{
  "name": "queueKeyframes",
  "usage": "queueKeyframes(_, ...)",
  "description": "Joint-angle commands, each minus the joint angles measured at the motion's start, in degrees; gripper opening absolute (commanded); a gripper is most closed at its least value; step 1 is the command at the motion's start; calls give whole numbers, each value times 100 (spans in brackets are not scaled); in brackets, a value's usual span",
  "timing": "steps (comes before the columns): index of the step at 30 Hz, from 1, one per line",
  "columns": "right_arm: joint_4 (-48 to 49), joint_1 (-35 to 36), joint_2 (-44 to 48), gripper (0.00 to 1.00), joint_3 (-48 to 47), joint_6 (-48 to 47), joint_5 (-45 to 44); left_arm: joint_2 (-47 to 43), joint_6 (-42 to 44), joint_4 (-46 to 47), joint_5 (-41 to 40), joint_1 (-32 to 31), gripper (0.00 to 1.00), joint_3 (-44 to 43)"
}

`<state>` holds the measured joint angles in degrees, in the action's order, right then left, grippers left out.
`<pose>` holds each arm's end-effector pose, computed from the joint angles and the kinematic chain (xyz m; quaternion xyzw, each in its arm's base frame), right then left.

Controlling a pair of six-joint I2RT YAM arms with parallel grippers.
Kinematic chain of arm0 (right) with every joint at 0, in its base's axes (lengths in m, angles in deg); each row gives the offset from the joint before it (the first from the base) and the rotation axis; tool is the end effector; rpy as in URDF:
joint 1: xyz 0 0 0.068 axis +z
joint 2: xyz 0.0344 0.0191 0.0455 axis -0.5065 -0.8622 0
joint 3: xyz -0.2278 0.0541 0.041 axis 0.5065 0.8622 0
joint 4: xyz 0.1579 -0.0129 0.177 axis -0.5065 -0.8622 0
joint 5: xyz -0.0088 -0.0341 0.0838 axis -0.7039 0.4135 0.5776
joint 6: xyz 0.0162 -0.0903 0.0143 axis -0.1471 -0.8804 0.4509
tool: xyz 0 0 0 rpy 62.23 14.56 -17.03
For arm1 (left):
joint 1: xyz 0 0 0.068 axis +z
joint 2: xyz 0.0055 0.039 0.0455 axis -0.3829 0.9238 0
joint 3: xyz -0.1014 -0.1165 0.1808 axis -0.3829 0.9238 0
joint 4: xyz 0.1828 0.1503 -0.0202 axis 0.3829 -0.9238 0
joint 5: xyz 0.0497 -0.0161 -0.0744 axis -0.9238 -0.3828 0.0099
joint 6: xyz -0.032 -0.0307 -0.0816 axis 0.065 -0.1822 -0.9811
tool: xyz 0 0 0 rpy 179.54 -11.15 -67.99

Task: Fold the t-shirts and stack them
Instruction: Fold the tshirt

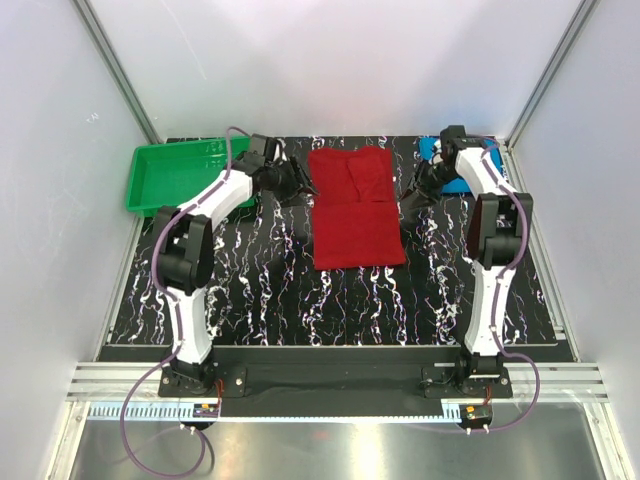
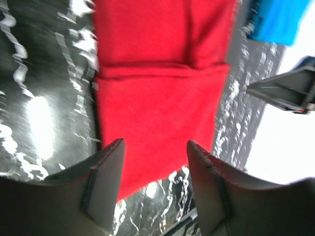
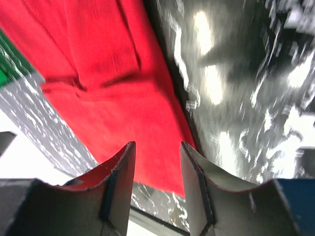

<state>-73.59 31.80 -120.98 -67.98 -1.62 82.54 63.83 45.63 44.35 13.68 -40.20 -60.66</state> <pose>0.4430 0.0475 0.1352 0.1402 0.9525 0.2495 0.1045 0.4122 -0.1681 0.1709 -0.1340 0.9092 -0.3464 0.1883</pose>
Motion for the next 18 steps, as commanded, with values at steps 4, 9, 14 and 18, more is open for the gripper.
queueKeyframes(4, 978, 285, 1131, 45, 1407, 278, 750, -507, -166, 1295, 585, -585, 47, 1012)
queueKeyframes(9, 1101, 452, 1254, 29, 1978, 296, 1207, -454, -360, 1692, 717, -920, 35, 1548)
queueKeyframes(14, 1049, 461, 1474, 15, 2857, -220, 1385, -515, -282, 1588, 647, -999, 34, 2067)
queueKeyframes(18, 979, 408, 1693, 13, 3298, -424, 892, -542, 8, 1184, 533, -990, 33, 2156)
